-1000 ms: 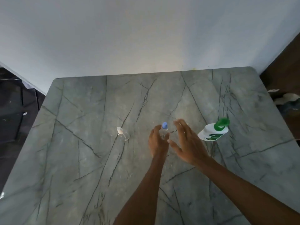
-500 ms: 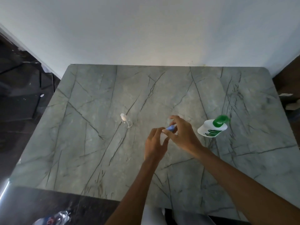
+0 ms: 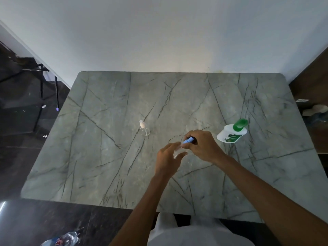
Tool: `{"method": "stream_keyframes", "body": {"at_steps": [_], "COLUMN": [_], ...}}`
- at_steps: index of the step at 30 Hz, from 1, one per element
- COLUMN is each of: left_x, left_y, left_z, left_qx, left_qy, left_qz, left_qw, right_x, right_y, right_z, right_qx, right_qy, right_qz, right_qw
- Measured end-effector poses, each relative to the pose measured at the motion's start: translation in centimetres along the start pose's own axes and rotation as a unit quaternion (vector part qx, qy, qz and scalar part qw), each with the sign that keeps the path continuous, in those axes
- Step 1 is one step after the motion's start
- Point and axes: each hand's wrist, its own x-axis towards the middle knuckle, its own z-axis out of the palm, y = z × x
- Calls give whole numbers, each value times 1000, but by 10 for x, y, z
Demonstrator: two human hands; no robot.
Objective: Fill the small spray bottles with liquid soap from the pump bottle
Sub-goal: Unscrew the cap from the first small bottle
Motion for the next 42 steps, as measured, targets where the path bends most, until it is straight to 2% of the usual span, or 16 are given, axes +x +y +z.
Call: {"method": "stream_keyframes", "body": {"at_steps": [4,9,14,17,20,23,27,32,35,37,39,42], "left_x": [5,-2,-5,-5,-1,5,10,9,10,11,12,14], "left_y": [-4,-12,-16,-19,-21,-24,-27,-29,-30,-28,-28,-28], "left_z": [-12,-15,-21,-22,-23,-25,-29,-30,-33,-35,-35,-35], "left_qx": [-7,-58,-83,-93,-100,-83,-63,-55,-63,-70,-74,-78], "left_qy": [-24,-35,-98,-99,-82,-83,-99,-104,-97,-88,-77,-77], "left_qz": [21,-7,24,29,9,19,53,54,54,57,59,59], "left_qw": [999,998,991,990,992,993,992,992,992,992,993,992], "right_x": [0,-7,-16,-15,-13,-10,-6,-1,1,4,6,8], "right_y": [-8,-16,-20,-24,-31,-35,-35,-33,-38,-41,-42,-41], "right_z": [5,9,7,0,-9,-11,-6,-6,-10,-13,-13,-15], "right_qx": [-13,-17,-24,-25,-19,-21,-79,-53,-40,-68,-102,-73], "right_qy": [12,22,-13,-50,-71,-47,-16,-85,-61,-32,-23,-18], "right_qz": [7,-19,-43,-40,4,53,30,12,58,77,68,60], "right_qw": [1000,999,999,998,997,997,996,995,996,994,992,995]}}
